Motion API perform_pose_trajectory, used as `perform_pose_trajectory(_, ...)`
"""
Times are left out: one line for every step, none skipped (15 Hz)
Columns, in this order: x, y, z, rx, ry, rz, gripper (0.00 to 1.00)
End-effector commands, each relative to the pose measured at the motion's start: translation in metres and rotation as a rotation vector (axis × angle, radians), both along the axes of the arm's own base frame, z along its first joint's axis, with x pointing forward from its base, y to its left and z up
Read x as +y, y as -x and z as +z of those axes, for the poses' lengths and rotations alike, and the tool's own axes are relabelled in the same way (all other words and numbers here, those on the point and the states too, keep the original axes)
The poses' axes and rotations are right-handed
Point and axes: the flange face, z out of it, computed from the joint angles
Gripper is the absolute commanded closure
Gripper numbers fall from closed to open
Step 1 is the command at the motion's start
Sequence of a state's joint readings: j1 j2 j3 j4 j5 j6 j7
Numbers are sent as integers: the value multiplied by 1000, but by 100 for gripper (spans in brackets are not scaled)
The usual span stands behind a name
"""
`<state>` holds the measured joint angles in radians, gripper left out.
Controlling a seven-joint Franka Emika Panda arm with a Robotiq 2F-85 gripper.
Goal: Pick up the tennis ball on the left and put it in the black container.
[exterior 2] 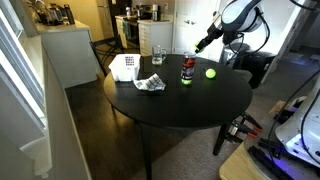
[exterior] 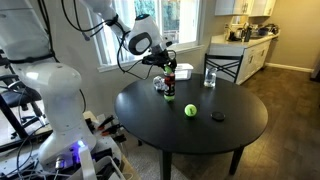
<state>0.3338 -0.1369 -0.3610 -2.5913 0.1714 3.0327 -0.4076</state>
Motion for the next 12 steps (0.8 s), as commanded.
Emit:
perform_pose_trajectory(-1,-10,5,-24,3,21,61)
perform_pose_trajectory(-1,-14,7,-29,3,22,61)
perform_pose_trajectory(-1,-19,9,-31,3,22,61)
perform_pose_trajectory(0,-23,10,-33,3,25,61)
perform_pose_trajectory(2,-25,11,-34,0,28,61)
perform_pose_trajectory(3,-28,11,-33,0,32,61)
perform_pose_trajectory(6,-30,10,-30,-4,36,61)
perform_pose_trajectory(9,-32,9,-25,-8,41,61)
perform_pose_trajectory(13,-34,6,-22,-11,48,61)
perform_pose_trajectory(15,-35,5,-17,-14,52,61)
perform_pose_trajectory(18,-36,2,-12,-17,57,61)
perform_pose_trajectory(20,-37,0,-8,-19,60,61)
